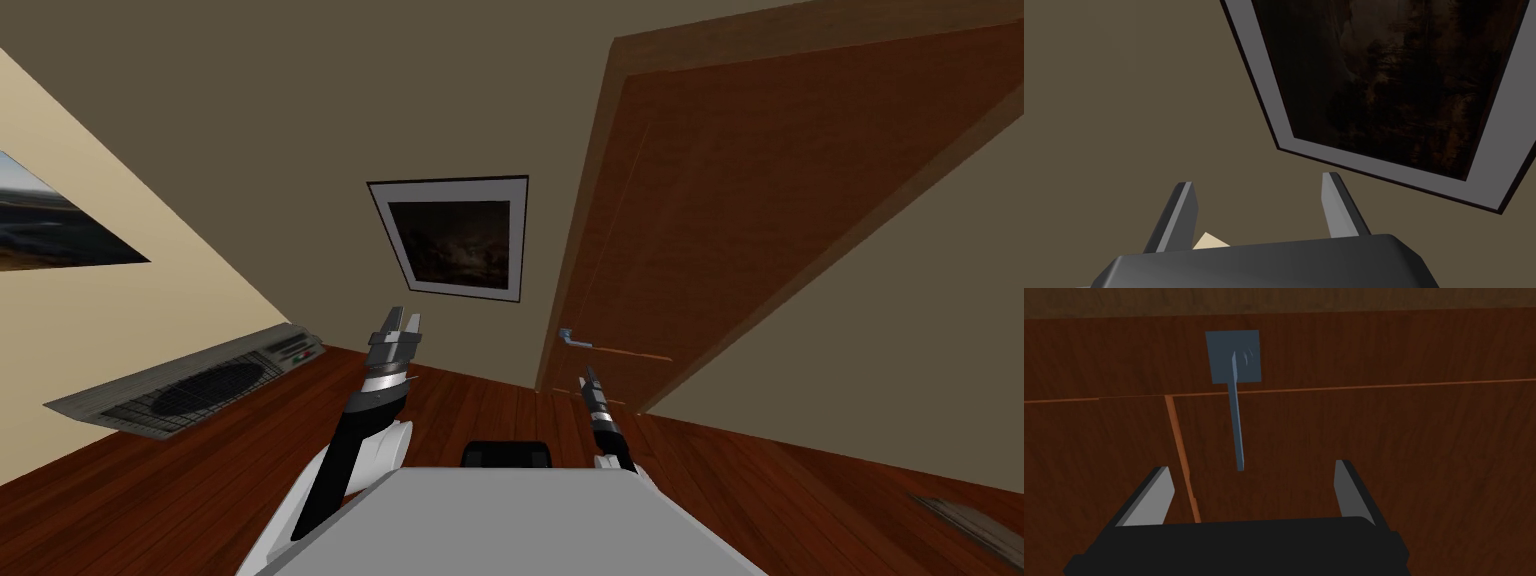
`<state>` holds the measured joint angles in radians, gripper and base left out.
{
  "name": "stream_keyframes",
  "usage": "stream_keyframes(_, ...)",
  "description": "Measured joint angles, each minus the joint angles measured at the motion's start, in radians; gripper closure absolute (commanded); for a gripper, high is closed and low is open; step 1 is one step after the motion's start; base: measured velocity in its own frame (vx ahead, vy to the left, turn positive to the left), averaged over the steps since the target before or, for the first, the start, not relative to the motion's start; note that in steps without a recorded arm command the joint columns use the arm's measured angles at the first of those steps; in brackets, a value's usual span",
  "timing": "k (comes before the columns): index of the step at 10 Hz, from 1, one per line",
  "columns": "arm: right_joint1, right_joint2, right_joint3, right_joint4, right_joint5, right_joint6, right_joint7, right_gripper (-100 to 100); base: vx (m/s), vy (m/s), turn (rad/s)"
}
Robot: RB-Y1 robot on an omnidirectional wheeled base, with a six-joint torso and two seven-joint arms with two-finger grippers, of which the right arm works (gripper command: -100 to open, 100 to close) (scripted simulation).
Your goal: Pull the door open
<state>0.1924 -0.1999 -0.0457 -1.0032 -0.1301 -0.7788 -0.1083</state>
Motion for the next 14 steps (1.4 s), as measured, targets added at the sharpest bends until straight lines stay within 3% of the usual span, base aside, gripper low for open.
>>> stream_keyframes(5,-0.019,-0.008,-0.005,0.081,-0.004,-0.017,-0.015,-100,0.094,-0.023,0.050)
stream_keyframes(8,-0.023,-0.036,-0.027,0.120,-0.018,-0.035,-0.037,-100,0.204,-0.002,0.129)
stream_keyframes(9,-0.008,-0.043,-0.036,0.102,-0.024,-0.029,-0.043,-100,0.142,-0.015,0.055)
stream_keyframes(12,-0.015,-0.055,-0.052,0.139,-0.034,-0.048,-0.053,-100,0.105,-0.013,0.090)
stream_keyframes(14,-0.029,-0.074,-0.067,0.181,-0.043,-0.066,-0.068,-100,0.124,-0.025,0.059)
